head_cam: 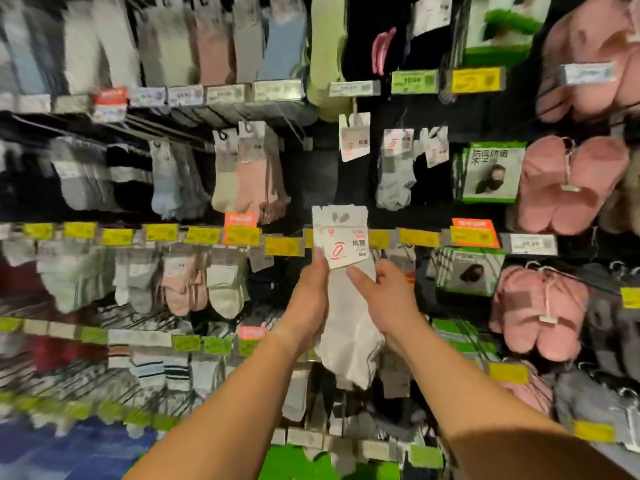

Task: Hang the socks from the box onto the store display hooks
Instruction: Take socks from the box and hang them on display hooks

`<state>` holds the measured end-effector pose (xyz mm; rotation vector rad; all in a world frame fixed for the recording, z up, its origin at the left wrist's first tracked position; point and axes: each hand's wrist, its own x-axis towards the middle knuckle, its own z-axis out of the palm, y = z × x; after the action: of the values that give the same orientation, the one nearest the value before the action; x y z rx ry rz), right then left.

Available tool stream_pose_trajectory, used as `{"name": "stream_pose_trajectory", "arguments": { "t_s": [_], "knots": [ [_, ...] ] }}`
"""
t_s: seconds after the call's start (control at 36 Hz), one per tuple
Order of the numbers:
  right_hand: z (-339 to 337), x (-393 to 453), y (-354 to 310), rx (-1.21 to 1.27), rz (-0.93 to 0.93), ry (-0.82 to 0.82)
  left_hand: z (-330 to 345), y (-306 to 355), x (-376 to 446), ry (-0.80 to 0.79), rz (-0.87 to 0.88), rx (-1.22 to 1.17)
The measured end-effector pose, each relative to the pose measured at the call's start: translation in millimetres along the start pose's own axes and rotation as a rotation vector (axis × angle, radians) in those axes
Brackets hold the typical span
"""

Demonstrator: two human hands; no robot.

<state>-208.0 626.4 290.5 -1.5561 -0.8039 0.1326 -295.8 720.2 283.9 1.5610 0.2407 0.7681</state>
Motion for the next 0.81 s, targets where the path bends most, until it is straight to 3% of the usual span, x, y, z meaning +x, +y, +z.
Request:
{"name": "stream_pose_trajectory", "arguments": {
  "t_s": [0.11,0.25,0.5,0.72,0.81],
  "knots": [
    [21,30,-9,0.118,-0.014,-0.016,-30,-2,27,0.063,-0.075,-0.019],
    [55,60,-23,0.231,-0.043,-0.048,-68,4,64,0.148,-0.035,0.056],
    [111,117,-48,0.086,-0.101,0.038,-134,13,130,0.001,0.148,0.118],
    [157,156,-77,0.147,-0.097,0.070,-201,26,179,-0.045,0.287,0.081],
    [162,173,-92,0.160,-0.101,0.114,-215,36,199,0.009,0.285,0.125]
  ]
}}
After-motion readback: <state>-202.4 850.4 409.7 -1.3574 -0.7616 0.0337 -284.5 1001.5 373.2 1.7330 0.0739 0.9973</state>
